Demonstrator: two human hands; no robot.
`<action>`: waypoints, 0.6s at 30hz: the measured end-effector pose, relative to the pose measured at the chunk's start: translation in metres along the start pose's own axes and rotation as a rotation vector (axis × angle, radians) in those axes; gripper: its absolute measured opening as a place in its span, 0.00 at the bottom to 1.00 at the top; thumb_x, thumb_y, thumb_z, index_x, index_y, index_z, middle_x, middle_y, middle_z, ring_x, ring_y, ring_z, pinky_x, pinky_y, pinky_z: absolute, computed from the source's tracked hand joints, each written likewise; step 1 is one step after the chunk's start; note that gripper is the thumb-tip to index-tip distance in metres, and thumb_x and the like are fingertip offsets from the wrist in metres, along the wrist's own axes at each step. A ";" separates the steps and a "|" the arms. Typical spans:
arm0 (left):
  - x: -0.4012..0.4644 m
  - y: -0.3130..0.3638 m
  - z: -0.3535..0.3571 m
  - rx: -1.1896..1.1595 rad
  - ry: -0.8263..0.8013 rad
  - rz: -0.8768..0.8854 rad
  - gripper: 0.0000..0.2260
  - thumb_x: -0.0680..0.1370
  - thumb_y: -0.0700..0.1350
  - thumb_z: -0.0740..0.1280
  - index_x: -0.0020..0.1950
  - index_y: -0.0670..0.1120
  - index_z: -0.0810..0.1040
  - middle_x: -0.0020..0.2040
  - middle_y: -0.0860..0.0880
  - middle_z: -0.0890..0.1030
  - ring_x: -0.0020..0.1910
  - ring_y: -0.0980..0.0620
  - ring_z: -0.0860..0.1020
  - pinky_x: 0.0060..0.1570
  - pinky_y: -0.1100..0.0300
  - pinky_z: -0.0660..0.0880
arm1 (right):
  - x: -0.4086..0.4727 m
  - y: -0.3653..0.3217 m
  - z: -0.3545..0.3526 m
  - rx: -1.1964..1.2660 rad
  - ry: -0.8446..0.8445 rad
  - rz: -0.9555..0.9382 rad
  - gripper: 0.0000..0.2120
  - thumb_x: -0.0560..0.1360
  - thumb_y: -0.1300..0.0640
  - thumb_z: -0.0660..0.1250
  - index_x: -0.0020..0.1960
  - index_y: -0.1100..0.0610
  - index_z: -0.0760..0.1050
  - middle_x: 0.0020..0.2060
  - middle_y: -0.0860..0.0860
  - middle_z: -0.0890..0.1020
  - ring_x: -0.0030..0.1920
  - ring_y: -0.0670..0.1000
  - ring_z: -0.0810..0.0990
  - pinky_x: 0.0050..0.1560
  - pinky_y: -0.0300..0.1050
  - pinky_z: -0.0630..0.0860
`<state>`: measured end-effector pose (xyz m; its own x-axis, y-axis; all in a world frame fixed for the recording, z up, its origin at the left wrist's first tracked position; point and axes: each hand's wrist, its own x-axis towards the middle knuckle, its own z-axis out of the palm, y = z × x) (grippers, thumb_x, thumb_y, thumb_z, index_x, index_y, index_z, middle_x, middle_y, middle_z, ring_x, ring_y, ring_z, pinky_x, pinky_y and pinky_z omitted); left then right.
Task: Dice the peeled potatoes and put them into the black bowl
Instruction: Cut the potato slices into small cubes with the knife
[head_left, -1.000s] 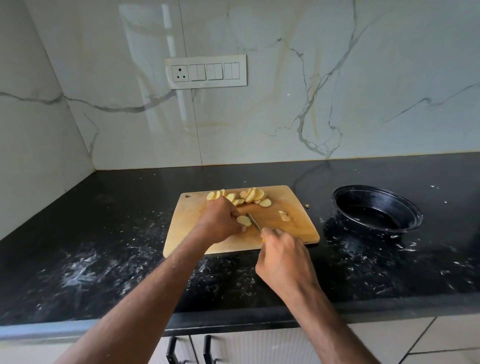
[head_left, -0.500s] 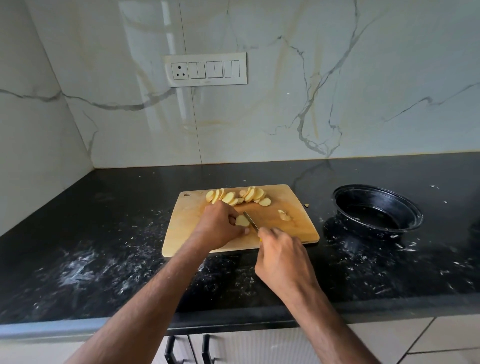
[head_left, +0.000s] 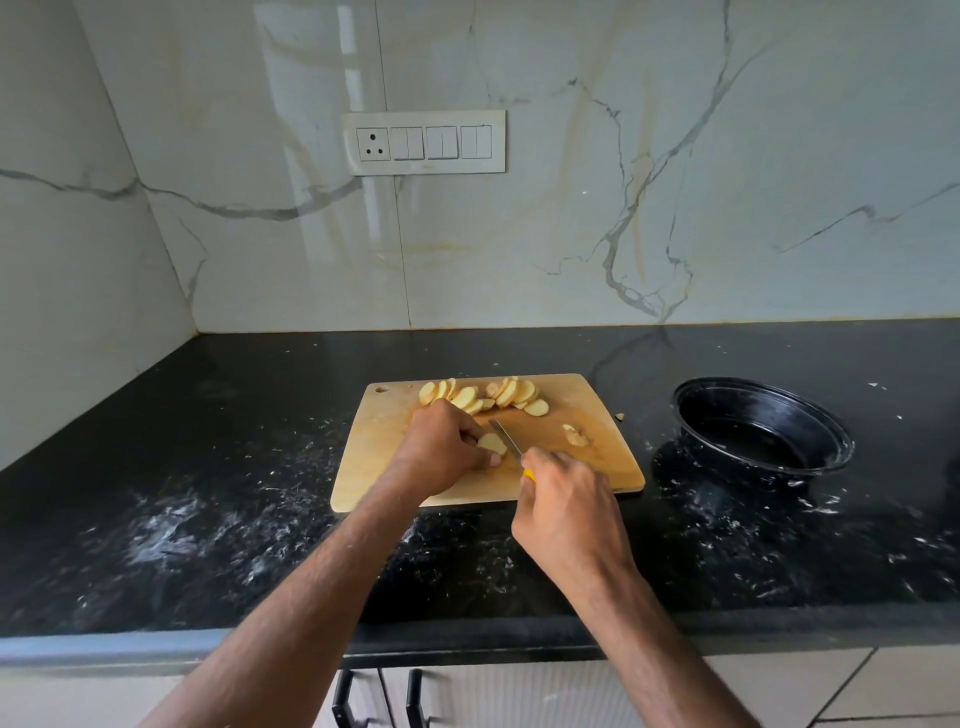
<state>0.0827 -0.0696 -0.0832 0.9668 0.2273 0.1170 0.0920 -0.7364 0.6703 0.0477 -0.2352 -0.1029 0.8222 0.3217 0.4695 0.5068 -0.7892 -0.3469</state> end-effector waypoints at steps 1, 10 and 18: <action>0.000 0.000 0.000 -0.009 -0.002 -0.003 0.12 0.68 0.45 0.81 0.49 0.44 0.85 0.40 0.49 0.83 0.35 0.55 0.74 0.34 0.64 0.72 | 0.002 -0.002 0.001 0.001 -0.004 -0.007 0.09 0.77 0.57 0.68 0.57 0.54 0.78 0.47 0.48 0.84 0.43 0.47 0.83 0.44 0.41 0.82; 0.007 -0.006 0.001 -0.022 0.011 -0.035 0.13 0.67 0.44 0.82 0.49 0.45 0.87 0.41 0.51 0.83 0.36 0.57 0.76 0.33 0.68 0.69 | 0.006 -0.006 0.008 -0.004 -0.046 -0.039 0.12 0.77 0.58 0.68 0.60 0.54 0.77 0.51 0.49 0.83 0.46 0.48 0.83 0.47 0.43 0.82; 0.007 -0.005 0.003 -0.009 0.025 -0.031 0.11 0.68 0.44 0.82 0.47 0.46 0.87 0.40 0.50 0.83 0.38 0.55 0.75 0.31 0.68 0.67 | -0.002 -0.005 0.003 -0.025 -0.096 -0.024 0.08 0.75 0.62 0.66 0.53 0.54 0.77 0.47 0.49 0.83 0.43 0.50 0.82 0.44 0.45 0.81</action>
<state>0.0899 -0.0663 -0.0884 0.9573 0.2656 0.1143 0.1193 -0.7228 0.6806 0.0448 -0.2303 -0.1045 0.8316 0.3880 0.3974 0.5210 -0.7929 -0.3161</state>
